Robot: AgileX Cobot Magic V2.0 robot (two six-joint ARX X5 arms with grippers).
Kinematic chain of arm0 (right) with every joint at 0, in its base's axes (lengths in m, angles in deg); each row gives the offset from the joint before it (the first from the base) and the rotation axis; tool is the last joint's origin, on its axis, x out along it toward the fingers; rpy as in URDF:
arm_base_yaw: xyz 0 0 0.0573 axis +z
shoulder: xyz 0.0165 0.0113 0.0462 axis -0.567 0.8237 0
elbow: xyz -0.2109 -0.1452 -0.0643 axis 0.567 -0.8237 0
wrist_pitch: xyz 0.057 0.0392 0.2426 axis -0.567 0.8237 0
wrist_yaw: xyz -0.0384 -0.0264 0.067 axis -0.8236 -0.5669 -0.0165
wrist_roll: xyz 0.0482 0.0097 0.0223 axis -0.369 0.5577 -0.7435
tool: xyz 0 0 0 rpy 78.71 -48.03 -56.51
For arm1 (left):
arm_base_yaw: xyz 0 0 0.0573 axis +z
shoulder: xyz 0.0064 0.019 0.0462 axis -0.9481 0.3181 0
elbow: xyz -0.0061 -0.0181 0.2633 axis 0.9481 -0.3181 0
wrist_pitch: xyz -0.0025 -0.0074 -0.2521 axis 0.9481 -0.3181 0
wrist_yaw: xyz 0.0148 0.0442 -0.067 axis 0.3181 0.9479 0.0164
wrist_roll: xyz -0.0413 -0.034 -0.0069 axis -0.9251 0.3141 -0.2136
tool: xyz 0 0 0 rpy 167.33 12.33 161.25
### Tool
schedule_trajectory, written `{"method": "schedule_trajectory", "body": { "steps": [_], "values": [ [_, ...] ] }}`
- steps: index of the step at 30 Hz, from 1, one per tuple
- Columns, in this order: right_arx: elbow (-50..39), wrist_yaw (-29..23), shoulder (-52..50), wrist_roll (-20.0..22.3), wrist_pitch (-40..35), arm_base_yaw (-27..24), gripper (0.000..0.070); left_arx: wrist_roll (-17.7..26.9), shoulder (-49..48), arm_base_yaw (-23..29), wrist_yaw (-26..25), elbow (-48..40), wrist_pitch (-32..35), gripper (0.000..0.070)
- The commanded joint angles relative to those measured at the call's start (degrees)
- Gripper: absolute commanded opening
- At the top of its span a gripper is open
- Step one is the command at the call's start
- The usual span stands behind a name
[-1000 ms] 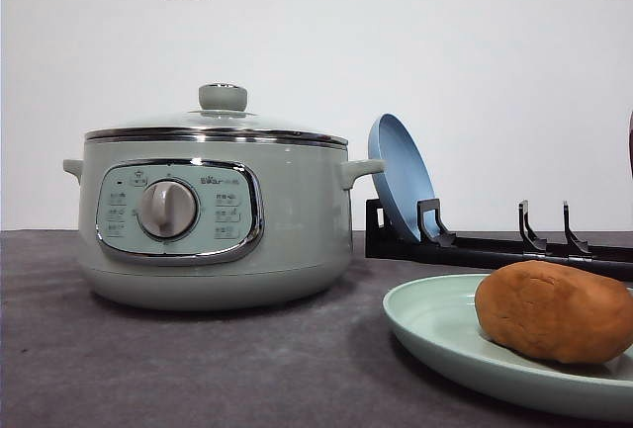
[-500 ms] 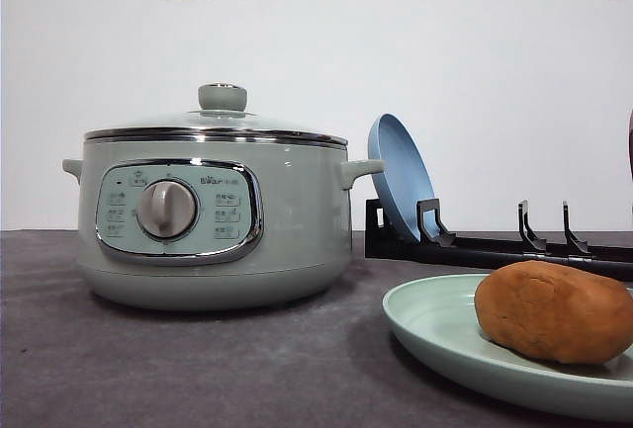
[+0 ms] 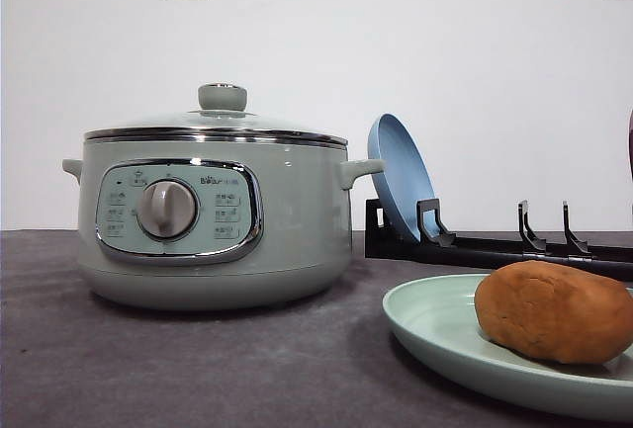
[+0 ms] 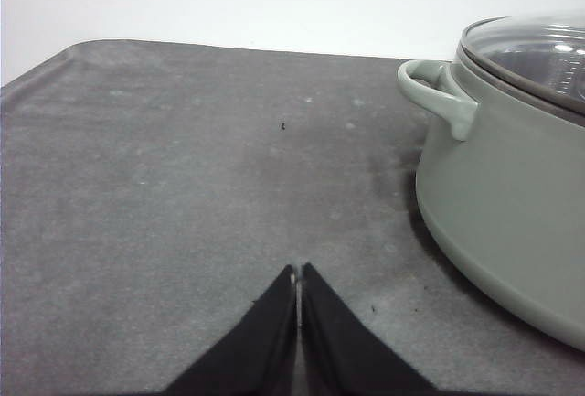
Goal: Transfer potato from steamer to green plate
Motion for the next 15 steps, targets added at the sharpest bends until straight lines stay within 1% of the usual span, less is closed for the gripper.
{"method": "schedule_trajectory", "body": {
  "steps": [1, 15],
  "values": [
    [-0.28, -0.04, -0.09, -0.61, -0.66, 0.00, 0.0015, 0.48, -0.09, 0.00, 0.17, -1.16, -0.28, 0.0000],
    [-0.28, -0.04, -0.09, -0.61, -0.66, 0.00, 0.0015, 0.48, -0.09, 0.00, 0.17, -1.16, -0.28, 0.0000]
  ]
}}
